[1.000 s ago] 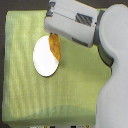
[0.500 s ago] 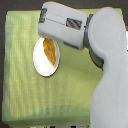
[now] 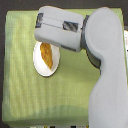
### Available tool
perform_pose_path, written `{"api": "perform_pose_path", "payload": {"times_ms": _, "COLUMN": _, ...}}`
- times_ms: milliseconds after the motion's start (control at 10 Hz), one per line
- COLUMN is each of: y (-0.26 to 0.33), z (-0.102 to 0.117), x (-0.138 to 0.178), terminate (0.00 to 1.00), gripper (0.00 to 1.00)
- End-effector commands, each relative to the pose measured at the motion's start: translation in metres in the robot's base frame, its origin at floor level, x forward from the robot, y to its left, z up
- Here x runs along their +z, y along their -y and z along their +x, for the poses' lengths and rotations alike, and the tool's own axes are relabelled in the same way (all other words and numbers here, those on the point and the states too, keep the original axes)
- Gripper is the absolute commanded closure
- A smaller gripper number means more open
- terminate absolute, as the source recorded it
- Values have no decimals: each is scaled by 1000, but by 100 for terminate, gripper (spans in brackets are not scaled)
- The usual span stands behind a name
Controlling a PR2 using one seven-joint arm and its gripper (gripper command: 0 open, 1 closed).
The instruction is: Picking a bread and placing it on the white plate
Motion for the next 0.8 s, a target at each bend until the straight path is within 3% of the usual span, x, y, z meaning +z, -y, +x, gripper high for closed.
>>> {"api": "perform_pose_path", "payload": {"times_ms": 0, "y": -9, "z": -8, "x": -2, "terminate": 0, "gripper": 0}}
{"api": "perform_pose_path", "payload": {"times_ms": 700, "y": -3, "z": -14, "x": -4, "terminate": 0, "gripper": 0}}
